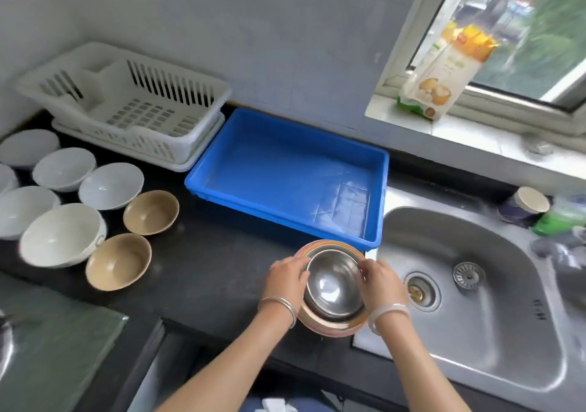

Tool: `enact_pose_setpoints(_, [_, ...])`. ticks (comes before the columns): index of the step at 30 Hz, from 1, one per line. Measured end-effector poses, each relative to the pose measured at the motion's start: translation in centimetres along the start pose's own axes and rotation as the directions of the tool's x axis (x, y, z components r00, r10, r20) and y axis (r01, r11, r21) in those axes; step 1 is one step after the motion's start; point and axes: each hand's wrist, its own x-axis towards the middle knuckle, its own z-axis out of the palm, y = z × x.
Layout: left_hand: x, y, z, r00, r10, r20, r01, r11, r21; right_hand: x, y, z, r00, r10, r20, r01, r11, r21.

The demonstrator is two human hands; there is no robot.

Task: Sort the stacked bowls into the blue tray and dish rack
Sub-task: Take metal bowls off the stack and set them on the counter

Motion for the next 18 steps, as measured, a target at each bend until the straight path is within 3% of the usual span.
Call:
enact_pose_setpoints(5, [-0.4,0.3,0.6,1.000,-0.025,0.002,0.025,0.997,0.074,0.0,-0.4,-0.1,0.999,0.043,-0.003,-0.043,0.998,0.043])
enact_pose_setpoints(14, [-0.5,0.7,0.8,0.998,-0.062,-0.017,0.063,0.997,0.033,0.2,0.8,-1.3,0.989,0.140,0.038,-0.145,0.948,0.284])
enact_pose_setpoints(18, [-0.2,0.8,1.1,0.998,-0.057,-0.038,0.060,0.994,0.091,0.2,1.6,-2.1,0.989,0.144,0.038,-0.148,0.919,0.365])
